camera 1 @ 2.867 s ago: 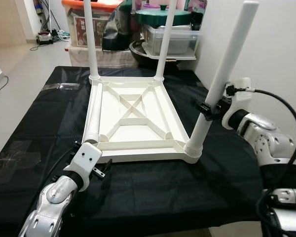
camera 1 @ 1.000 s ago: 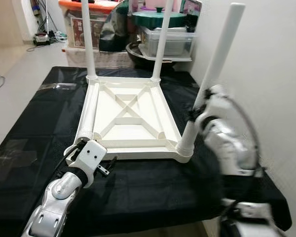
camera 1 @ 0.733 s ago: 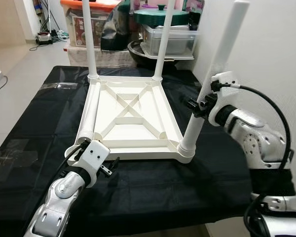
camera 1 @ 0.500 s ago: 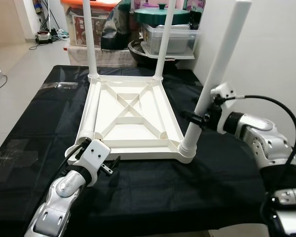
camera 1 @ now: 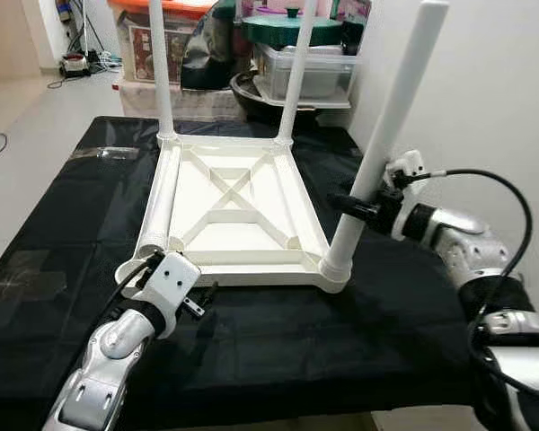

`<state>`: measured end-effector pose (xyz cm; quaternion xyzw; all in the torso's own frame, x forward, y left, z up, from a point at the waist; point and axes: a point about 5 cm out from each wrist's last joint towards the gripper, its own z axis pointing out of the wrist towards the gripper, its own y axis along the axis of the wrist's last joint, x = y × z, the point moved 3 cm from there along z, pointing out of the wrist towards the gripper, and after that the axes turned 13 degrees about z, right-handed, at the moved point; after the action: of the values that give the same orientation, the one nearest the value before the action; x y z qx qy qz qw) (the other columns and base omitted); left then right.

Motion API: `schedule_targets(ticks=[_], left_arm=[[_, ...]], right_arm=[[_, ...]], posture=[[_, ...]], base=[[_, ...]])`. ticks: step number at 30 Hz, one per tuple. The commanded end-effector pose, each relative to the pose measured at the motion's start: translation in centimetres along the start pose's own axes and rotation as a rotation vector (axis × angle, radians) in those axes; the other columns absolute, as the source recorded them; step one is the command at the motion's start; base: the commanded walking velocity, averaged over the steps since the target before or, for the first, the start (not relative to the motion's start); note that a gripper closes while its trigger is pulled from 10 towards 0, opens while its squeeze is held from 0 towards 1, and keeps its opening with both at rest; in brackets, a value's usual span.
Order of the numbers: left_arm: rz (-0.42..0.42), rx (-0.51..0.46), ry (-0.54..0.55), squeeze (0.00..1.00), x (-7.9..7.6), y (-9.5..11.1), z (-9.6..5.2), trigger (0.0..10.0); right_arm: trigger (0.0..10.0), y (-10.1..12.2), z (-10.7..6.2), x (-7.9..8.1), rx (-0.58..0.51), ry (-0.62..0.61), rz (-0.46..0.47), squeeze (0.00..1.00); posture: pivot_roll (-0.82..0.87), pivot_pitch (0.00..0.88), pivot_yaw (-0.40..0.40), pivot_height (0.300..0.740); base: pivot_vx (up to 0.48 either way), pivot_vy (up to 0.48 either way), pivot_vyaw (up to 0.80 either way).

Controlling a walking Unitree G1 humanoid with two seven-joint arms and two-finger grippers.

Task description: Building children table

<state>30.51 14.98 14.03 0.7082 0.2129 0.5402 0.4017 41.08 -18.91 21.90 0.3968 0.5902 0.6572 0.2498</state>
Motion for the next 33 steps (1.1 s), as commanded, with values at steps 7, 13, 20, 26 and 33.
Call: schedule_targets(ticks=[7,13,20,26,33], left_arm=[[0.008,-0.005,-0.025,0.0,-0.5,0.0,0.2,10.0],[0.011,-0.014,-0.036,0.0,-0.5,0.2,0.4,10.0],[0.021,-0.018,-0.031,0.0,0.0,0.2,0.6,10.0],[0.012,-0.022,-0.03,0.0,-0.5,0.3,0.5,10.0],[0.011,-0.022,-0.031,0.0,-0.4,0.2,0.6,10.0]], right_arm=[[0.0,-6.2,-0.6,2.5,-0.051,-0.779,0.228,0.0],[2.9,-7.8,2.3,8.5,-0.002,-0.571,0.32,0.0],[10.0,-6.1,3.2,9.0,-0.009,-0.435,0.299,1.0],[10.0,-1.7,2.2,7.6,-0.077,-0.194,0.18,0.0],[10.0,-1.6,-0.3,7.9,0.052,0.311,-0.069,0.0]], posture=[[0.09,0.0,-0.127,0.74],[0.09,0.0,-0.108,0.74],[0.08,0.0,-0.118,0.74],[0.08,0.0,-0.118,0.74],[0.09,0.0,-0.13,0.74]], base=[[0.0,0.0,0.0],[0.0,0.0,0.0],[0.0,0.0,0.0],[0.0,0.0,0.0],[0.0,0.0,0.0]])
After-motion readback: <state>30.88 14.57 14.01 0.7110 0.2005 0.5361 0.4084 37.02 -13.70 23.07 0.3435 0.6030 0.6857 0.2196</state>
